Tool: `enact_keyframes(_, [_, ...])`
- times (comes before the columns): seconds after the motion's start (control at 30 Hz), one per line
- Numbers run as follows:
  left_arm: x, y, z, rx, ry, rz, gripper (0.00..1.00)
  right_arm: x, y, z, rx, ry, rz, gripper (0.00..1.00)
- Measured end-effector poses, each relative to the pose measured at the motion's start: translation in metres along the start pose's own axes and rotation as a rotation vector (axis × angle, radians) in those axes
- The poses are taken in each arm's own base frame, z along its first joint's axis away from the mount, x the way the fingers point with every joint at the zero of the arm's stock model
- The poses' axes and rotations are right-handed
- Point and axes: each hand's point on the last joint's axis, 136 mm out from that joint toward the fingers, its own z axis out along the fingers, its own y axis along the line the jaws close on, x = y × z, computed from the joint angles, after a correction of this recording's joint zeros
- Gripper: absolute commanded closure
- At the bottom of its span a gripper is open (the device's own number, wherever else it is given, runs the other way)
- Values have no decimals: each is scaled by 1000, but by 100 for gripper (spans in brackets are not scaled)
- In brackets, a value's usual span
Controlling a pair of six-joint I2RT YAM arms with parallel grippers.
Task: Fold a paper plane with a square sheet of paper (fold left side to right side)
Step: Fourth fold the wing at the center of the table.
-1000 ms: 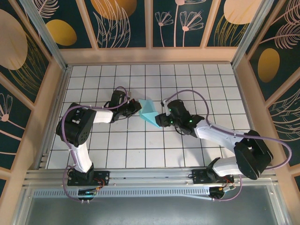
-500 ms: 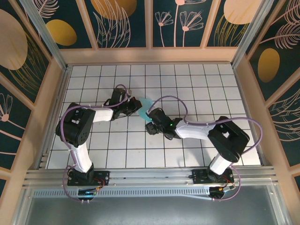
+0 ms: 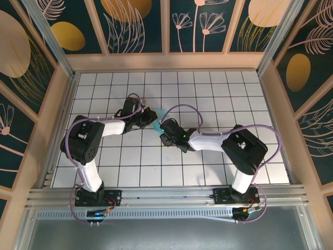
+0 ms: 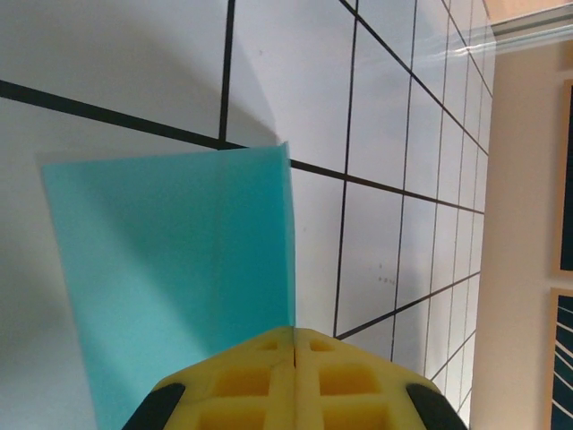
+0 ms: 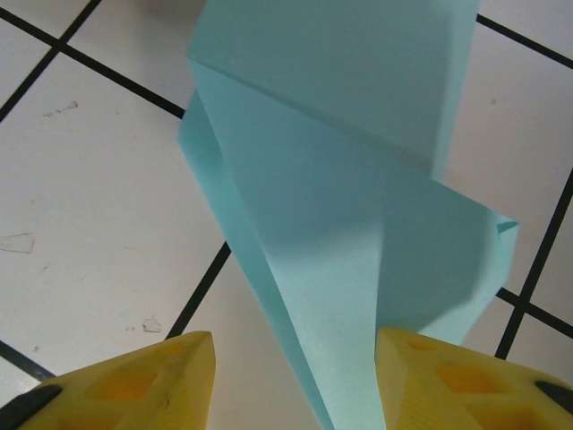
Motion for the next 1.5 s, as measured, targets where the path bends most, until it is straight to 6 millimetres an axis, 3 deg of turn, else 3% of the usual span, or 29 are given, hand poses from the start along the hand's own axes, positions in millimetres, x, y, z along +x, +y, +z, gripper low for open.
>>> enact_keyframes(0.67, [2, -9, -2, 16, 3, 13, 100, -3, -10, 4, 67, -11, -2, 57])
enact_keyframes(0.97, [3, -9, -1, 12, 6, 11, 100, -3, -12, 4, 79, -13, 1, 67])
enact_keyframes(1.17, [3, -8, -1, 9, 7, 10, 100, -3, -12, 4, 79, -12, 1, 79])
enact_keyframes(1.33, [2, -8, -2, 4, 1, 15, 81, -3, -12, 4, 79, -13, 2, 92])
enact_keyframes(1.5, [-3, -9, -12, -9, -35, 31, 60, -3, -12, 4, 79, -12, 4, 97])
